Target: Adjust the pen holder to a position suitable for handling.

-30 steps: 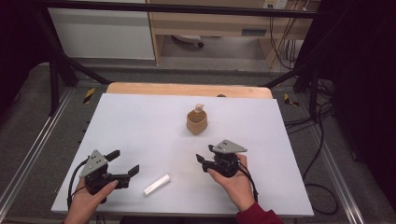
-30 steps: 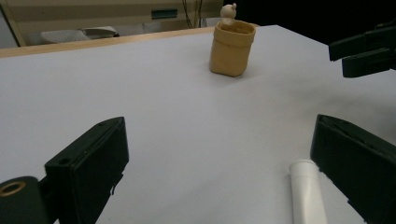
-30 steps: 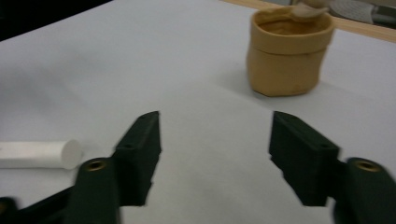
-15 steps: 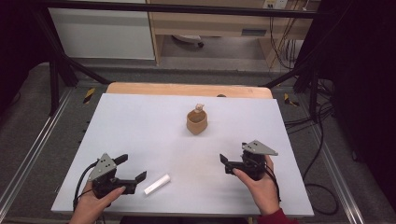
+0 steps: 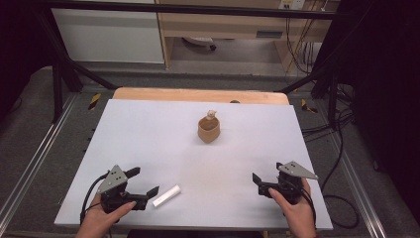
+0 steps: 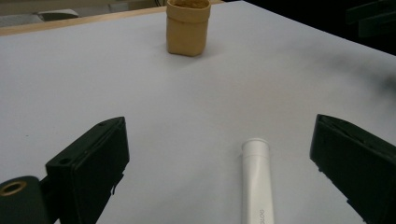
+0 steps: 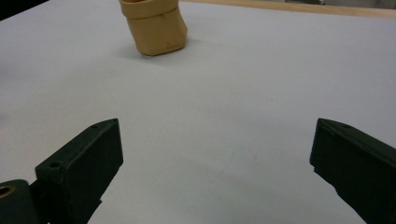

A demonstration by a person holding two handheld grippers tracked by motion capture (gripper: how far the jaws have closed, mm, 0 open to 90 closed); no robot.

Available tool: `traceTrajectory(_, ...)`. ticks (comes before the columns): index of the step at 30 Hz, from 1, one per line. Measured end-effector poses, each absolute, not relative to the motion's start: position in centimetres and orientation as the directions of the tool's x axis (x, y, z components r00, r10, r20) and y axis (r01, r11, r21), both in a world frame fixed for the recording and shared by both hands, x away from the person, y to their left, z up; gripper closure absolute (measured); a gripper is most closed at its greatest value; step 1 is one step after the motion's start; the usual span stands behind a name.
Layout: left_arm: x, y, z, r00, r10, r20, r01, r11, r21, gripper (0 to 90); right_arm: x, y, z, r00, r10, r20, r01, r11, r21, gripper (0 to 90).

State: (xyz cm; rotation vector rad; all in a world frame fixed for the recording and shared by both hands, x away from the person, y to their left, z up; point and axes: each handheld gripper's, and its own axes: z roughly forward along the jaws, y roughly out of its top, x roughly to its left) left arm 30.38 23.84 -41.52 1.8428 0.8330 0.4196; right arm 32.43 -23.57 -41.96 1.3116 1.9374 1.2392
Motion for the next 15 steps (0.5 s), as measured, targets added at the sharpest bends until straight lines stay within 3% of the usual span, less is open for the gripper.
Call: traceTrajectory(15, 30.2, 22.5, -43.1, 0.723, 0.687, -0.071, 0.420, -0.355, 0.835, 6.0, 32.9, -23.6, -42.7, -0.408, 0.908, 0.096, 0.492, 0.130, 0.861, 2.9)
